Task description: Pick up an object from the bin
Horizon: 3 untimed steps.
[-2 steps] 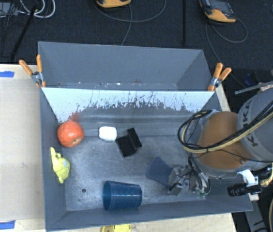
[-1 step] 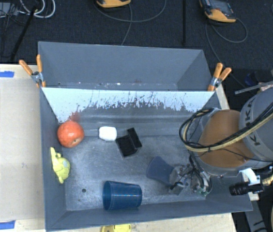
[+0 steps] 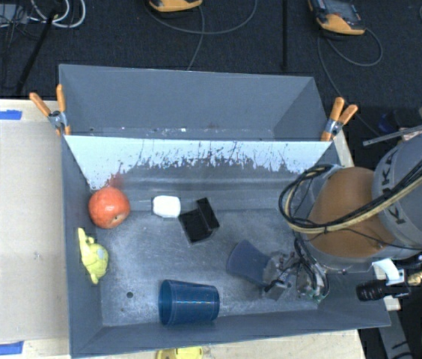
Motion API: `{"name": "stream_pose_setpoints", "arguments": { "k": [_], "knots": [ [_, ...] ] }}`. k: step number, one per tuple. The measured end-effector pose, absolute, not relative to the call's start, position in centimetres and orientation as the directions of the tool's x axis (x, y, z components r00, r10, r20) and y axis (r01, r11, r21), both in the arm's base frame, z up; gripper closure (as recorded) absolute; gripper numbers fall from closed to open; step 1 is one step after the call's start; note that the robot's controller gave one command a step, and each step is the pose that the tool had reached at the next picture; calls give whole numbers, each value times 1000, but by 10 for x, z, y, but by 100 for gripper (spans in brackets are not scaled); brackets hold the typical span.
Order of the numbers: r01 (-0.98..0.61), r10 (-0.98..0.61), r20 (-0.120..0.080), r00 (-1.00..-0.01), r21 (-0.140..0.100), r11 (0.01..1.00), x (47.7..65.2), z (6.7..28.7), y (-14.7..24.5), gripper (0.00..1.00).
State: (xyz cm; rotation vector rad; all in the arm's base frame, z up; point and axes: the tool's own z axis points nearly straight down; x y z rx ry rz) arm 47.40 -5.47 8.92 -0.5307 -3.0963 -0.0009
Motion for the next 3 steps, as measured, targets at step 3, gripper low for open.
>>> {"name": "stream_pose_setpoints", "arguments": {
  "k": [3],
  "knots": [
    [331, 331, 6, -943, -1, 943, 473, 125, -54, 100]
  ]
}}
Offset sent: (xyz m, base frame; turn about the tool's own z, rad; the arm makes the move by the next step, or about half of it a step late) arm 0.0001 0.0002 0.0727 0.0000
